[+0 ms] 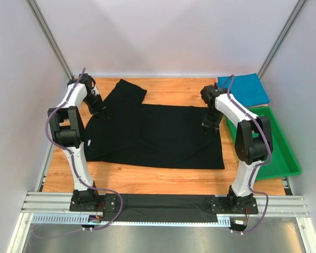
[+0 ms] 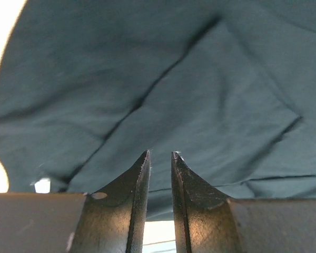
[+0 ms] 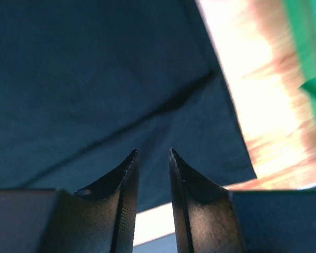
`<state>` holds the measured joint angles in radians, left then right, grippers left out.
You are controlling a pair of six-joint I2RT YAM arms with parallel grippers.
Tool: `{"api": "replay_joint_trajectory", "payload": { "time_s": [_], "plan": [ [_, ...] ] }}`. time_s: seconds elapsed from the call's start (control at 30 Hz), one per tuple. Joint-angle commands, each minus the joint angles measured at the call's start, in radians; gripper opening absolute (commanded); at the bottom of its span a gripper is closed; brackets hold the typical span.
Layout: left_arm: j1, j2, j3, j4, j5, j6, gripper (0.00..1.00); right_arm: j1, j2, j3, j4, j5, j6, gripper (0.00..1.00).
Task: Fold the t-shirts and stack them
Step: Fold the tshirt
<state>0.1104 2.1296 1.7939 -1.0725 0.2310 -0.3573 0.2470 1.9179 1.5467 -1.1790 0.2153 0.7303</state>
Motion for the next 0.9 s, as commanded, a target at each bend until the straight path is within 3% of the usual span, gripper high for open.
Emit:
{"api": "replay_joint_trajectory", "payload": {
  "time_s": [0.0, 0.23, 0.37, 0.57, 0.87],
  "plan": [
    [-0.002, 0.006, -0.004, 0.053, 0.052, 0.015, 0.29, 0.015, -0.057, -0.092, 0.030, -0.099, -0.034, 0.30],
    [0.020, 0.134, 0.065, -0.082, -0.162, -0.028, 0.29, 0.017, -0.233, -0.356, 0.070, -0.062, -0.012, 0.32],
    [0.046, 0.151, 0.044, -0.113, -0.273, -0.065, 0.28, 0.012, -0.255, -0.476, 0.085, 0.044, 0.014, 0.32],
    [0.086, 0.142, -0.010, -0.122, -0.350, -0.094, 0.27, -0.002, -0.258, -0.577, 0.087, 0.163, 0.087, 0.31],
    [0.095, 0.127, -0.022, -0.127, -0.351, -0.094, 0.26, -0.005, -0.249, -0.663, 0.144, 0.173, 0.169, 0.31]
  ]
}}
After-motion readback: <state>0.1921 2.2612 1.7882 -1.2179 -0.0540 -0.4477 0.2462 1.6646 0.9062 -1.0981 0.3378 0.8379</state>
